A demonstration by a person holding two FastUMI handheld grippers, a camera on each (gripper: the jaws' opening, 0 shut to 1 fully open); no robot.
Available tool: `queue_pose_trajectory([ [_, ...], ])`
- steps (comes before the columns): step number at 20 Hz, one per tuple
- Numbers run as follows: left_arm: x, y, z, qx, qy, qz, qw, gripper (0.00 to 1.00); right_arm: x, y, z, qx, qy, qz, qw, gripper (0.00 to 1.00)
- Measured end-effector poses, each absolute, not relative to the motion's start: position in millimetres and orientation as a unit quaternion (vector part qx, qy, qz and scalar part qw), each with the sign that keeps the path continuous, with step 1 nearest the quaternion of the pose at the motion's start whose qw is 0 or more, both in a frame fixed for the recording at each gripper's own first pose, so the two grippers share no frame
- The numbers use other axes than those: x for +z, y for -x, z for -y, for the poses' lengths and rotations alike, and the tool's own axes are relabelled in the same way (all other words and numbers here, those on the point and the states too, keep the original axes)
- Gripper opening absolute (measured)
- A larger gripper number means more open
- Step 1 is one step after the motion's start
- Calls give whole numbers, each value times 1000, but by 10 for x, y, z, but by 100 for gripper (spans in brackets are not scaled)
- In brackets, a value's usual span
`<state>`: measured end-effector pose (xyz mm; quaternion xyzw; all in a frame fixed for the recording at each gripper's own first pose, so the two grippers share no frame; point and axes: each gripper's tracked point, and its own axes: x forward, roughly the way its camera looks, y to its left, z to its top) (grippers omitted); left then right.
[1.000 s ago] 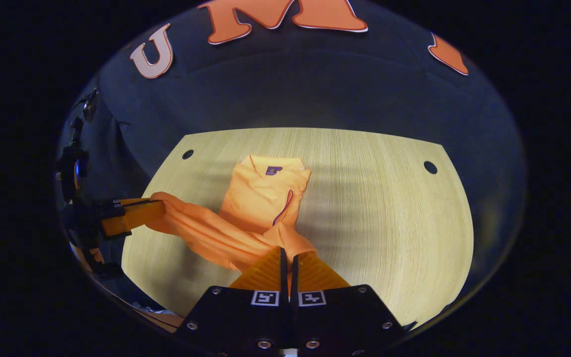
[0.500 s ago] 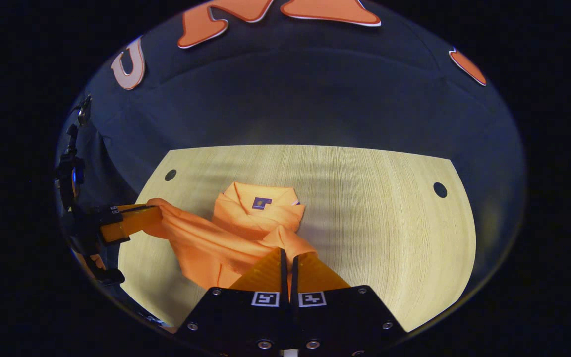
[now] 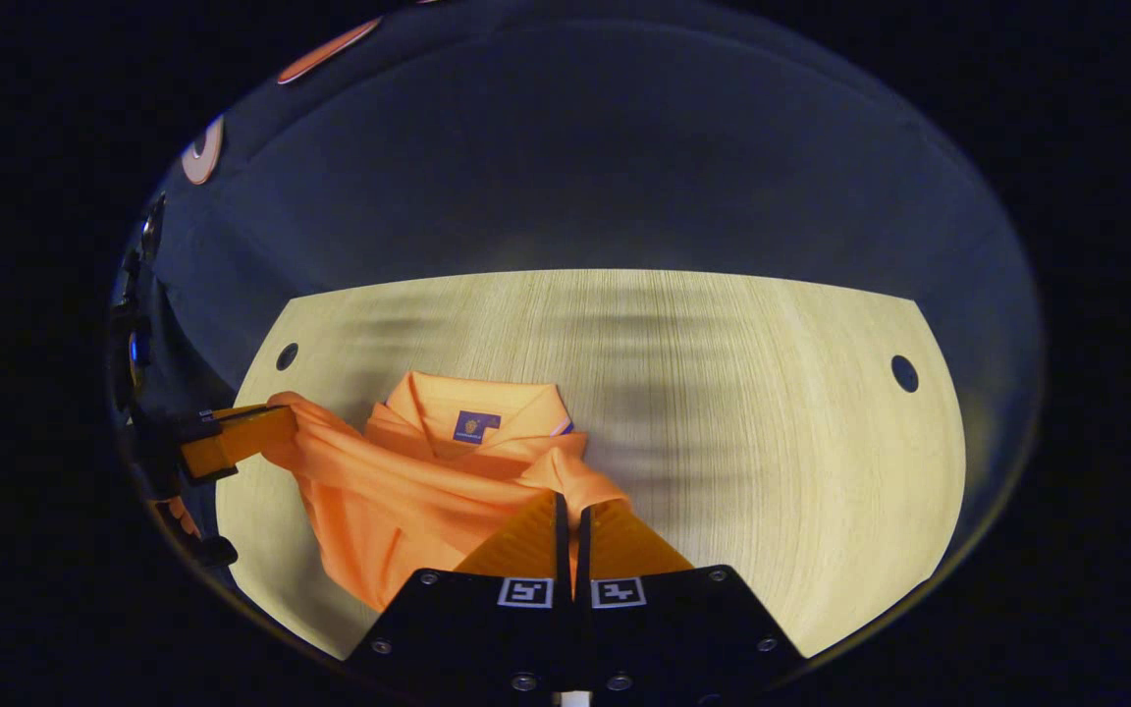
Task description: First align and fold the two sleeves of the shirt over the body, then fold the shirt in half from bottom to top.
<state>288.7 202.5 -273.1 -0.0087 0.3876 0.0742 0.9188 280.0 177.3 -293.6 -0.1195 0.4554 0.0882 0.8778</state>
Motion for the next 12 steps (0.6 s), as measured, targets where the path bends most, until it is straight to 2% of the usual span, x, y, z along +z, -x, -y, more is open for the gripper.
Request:
queue_pose_trajectory([
  [5,-3057,-2929,-2157,91,19,-415,905,1,-3176,-2918,-1765,92,141,-453,875,1],
  [7,-3092,-2932,-2230,102,3,-418,903,3,-3222,-2942,-1698,74,150,-454,875,4],
  [8,-3111,-2930,-2251,102,-4,-418,902,9,-3230,-2958,-1651,66,159,-451,876,15],
  [9,-3089,-2945,-2277,105,-10,-417,903,20,-3225,-2959,-1616,59,164,-450,876,24],
  [10,-3087,-2956,-2265,104,-11,-414,904,29,-3250,-2983,-1592,56,164,-450,876,42],
  [11,-3065,-2967,-2233,100,-7,-412,906,46,-3260,-2987,-1565,49,162,-452,876,59],
  [12,-3072,-3017,-2265,104,-5,-410,906,63,-3240,-3012,-1551,42,156,-448,879,79],
])
